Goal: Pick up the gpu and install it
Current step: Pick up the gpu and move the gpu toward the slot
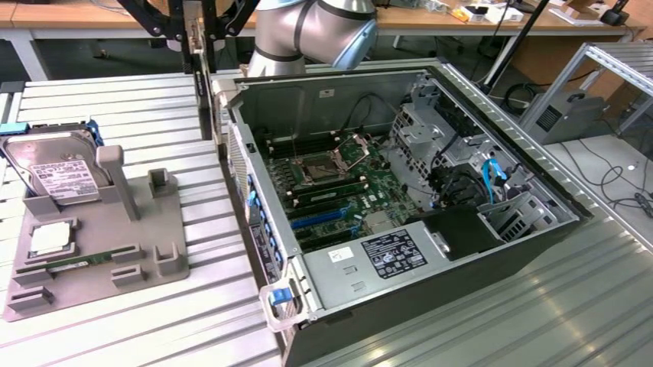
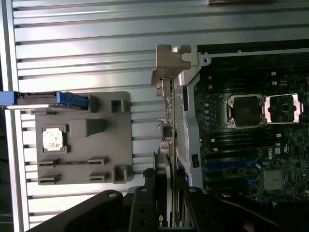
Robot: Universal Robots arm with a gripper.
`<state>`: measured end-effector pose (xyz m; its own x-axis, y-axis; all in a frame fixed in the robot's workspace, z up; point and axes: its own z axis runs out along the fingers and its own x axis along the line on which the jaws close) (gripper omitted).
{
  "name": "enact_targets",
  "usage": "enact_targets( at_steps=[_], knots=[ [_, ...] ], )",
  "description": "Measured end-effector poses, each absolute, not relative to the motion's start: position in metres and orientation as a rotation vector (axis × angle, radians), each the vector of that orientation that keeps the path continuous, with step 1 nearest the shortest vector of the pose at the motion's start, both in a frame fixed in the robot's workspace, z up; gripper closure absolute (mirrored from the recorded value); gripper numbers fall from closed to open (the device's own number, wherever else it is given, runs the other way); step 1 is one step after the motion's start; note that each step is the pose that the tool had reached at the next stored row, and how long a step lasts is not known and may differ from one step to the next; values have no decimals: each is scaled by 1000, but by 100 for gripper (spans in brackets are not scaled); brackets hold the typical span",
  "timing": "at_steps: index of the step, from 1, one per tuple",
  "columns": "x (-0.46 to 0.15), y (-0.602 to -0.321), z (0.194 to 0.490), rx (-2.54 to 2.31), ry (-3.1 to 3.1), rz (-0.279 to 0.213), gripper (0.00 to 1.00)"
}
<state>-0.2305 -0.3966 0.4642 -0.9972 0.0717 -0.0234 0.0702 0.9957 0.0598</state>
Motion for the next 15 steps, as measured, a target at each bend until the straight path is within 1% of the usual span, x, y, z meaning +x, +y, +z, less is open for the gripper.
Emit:
enact_targets(
  at_steps=[15],
  knots=[
    [-212, -397, 464, 111, 3113, 91, 73]
  ],
)
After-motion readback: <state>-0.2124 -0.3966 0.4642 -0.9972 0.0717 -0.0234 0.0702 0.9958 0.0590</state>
